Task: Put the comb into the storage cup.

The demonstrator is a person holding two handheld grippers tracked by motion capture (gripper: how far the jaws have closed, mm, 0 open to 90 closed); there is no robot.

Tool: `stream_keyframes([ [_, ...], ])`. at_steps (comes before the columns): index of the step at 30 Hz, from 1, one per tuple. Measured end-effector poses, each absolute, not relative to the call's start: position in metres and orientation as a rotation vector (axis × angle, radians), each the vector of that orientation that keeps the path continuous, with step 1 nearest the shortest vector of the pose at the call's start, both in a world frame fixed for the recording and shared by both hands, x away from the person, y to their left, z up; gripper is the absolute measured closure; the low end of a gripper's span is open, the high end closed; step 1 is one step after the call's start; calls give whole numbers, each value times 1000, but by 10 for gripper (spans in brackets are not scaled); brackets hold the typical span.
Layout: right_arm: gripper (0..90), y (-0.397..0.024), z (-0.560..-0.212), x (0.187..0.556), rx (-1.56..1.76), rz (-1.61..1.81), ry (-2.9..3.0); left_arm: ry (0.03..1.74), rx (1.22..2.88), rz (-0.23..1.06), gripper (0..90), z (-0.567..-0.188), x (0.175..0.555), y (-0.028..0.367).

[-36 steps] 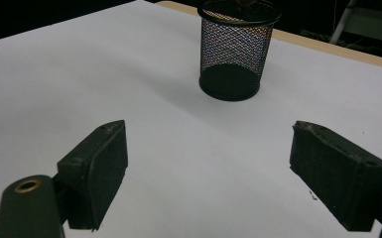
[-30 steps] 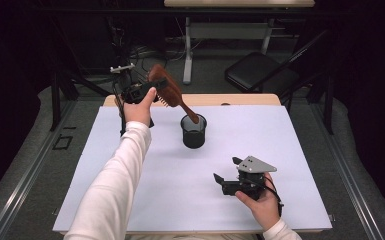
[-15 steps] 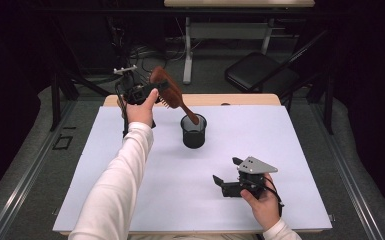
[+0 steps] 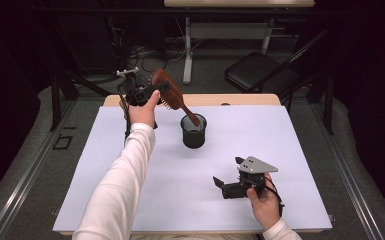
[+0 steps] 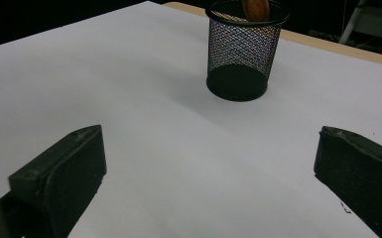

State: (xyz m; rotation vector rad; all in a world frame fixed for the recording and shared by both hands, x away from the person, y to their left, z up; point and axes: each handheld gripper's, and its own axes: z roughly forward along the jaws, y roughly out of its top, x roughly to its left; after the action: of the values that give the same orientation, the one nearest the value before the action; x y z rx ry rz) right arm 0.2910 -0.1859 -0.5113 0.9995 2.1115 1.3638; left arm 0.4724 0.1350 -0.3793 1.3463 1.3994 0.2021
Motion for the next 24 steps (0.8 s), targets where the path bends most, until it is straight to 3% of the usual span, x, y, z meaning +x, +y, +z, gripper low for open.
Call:
stream_keyframes([
  [24, 0, -185, -513, 291, 1000, 1335, 2129, 1414, 1370, 190, 503, -396, 480, 122],
])
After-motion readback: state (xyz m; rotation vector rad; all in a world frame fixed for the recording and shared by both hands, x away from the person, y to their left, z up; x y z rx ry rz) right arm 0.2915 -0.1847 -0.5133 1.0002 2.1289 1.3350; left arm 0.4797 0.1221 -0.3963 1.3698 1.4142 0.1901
